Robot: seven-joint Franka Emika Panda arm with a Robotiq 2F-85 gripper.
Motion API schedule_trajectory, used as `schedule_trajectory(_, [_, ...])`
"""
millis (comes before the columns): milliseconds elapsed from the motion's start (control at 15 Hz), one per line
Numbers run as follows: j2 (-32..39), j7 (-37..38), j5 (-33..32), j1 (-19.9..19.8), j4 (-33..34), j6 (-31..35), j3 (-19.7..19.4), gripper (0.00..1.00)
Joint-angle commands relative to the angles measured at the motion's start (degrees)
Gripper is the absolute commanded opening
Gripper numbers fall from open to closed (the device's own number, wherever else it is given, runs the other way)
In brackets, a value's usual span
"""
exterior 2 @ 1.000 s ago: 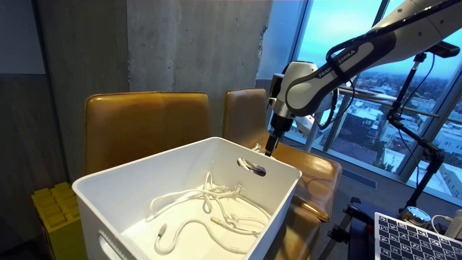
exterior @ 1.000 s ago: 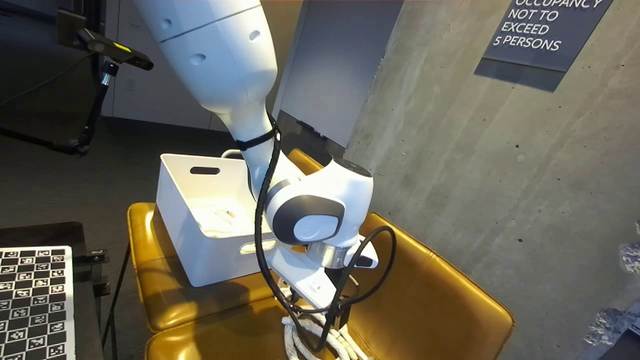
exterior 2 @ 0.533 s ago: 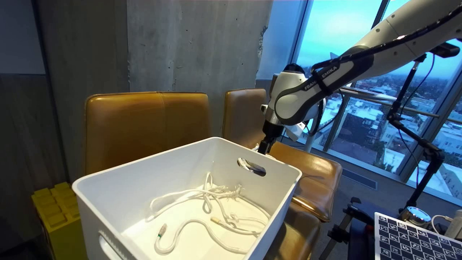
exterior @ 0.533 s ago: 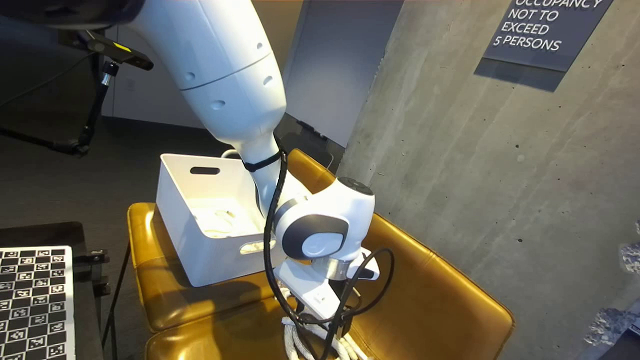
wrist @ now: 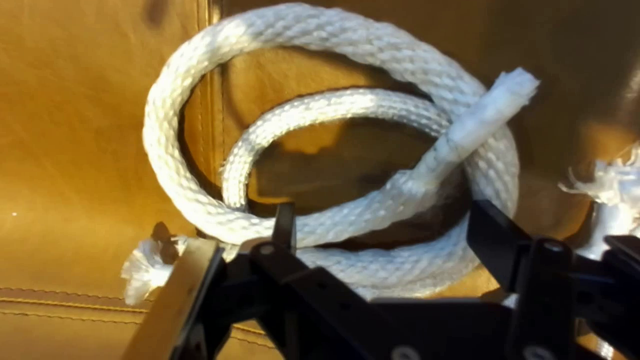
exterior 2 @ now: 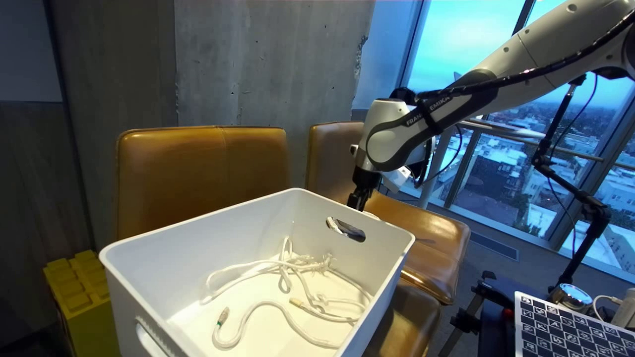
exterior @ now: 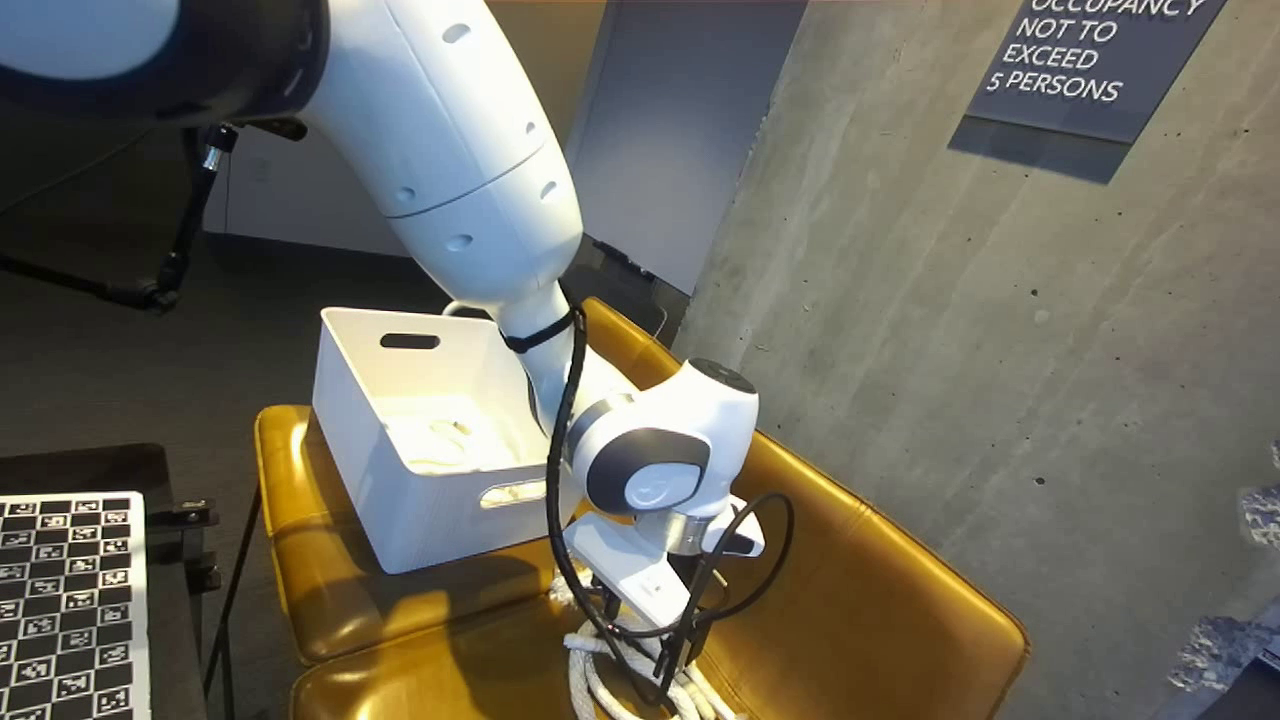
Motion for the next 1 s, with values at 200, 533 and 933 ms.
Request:
schedule_trajectory(200, [3.0, 2.31, -0.96, 0.72, 4.59, -3.54, -0.35, 0.81])
schedule_trajectory(533, [3.24, 3.21, -1.08, 0.85, 3.69, -3.45, -0.75, 0.82])
schedule_trajectory(933, [4.26, 4.36, -1.18, 0.86, 3.79, -3.55, -1.38, 0.79])
